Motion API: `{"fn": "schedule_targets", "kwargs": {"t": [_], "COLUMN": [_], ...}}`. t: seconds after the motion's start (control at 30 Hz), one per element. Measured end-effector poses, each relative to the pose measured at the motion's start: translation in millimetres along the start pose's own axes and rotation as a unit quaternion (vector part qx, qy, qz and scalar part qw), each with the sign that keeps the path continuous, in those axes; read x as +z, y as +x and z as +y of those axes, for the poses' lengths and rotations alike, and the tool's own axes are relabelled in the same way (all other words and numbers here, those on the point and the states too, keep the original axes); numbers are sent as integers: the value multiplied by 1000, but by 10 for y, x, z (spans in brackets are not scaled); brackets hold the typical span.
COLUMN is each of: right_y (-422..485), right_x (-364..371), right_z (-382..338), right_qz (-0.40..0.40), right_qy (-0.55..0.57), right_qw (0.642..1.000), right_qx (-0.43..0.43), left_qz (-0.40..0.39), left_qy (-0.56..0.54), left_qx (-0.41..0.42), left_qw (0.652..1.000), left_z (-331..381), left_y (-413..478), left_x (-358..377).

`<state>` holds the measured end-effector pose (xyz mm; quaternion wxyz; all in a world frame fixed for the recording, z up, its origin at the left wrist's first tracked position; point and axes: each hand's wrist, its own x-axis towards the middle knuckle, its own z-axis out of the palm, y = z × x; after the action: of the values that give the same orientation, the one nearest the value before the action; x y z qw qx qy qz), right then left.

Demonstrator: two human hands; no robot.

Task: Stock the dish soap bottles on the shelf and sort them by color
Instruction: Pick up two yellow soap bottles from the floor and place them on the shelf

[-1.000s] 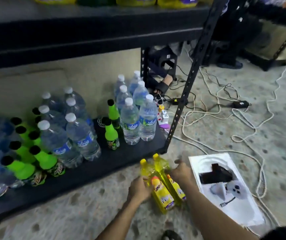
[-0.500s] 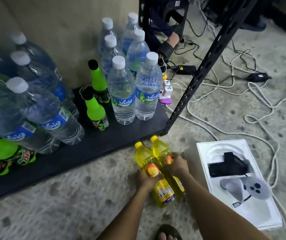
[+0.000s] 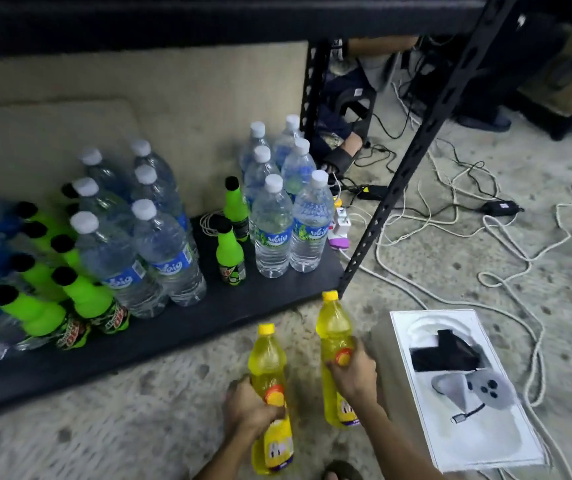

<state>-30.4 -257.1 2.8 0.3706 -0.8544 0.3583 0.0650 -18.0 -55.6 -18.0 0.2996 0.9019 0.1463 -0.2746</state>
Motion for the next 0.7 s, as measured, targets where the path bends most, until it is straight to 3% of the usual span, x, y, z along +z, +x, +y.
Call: {"fn": "schedule_targets", "kwargs": {"t": [0.13,0.27,0.37,0.53,0.7], "right_y": [-435,-849,-1135,-1766,-2231], "right_x": [-312,-733,-1140,-2059,-2825], "right_z": [-445,-966,-1424,-2275,-3173], "right_qz": [52,74,86,194,244], "right_qy": [86,172,237,261,292], "right_qw": [993,973,948,886,828], "right_qx": [-59,-132,-197,-332,-412], "left_qz": [105,198,269,364,419], "left_qy": [-43,-111,-127,-143,-203], "left_qx": [79,181,270,397,465], "left_qw": [990,957,916,830,753], "left_z": [77,330,577,1038,1511], "left_y": [-430,-983,-1521,-2497,-3058], "left_x": [-793,-1720,-2430,-3559,-4585]}}
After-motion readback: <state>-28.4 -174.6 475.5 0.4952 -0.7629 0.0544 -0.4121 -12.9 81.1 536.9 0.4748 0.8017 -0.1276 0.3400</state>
